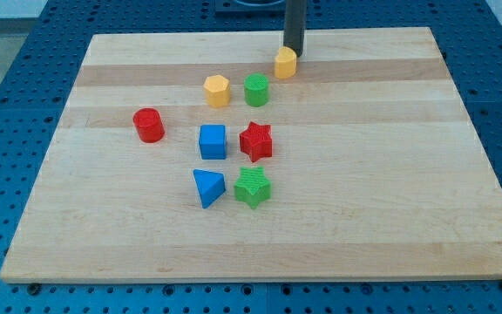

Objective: Move the yellow heart parallel right to the green circle

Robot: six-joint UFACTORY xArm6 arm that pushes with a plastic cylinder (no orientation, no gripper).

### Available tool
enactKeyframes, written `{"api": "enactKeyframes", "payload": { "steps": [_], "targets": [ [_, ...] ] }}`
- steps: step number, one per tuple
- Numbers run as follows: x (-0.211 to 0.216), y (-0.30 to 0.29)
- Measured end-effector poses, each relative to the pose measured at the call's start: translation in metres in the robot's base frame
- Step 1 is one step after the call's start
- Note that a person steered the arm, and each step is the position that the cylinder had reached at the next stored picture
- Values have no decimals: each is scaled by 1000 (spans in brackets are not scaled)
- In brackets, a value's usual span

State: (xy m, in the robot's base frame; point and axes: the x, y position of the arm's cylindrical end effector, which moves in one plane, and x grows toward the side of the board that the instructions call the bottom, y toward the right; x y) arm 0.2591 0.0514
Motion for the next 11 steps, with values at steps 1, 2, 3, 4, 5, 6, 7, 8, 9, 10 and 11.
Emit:
{"api": "enactKeyframes", "payload": {
  "steps": [1,2,3,4,5,6,7,8,9,10,11],
  "targets": [
    [14,0],
    [7,2],
    [-43,-2],
    [-50,-26],
    [-30,-38],
    [-14,-28],
    [-5,-5],
    [12,8],
    [33,19],
    [7,21],
    [-8,1]
  ]
}}
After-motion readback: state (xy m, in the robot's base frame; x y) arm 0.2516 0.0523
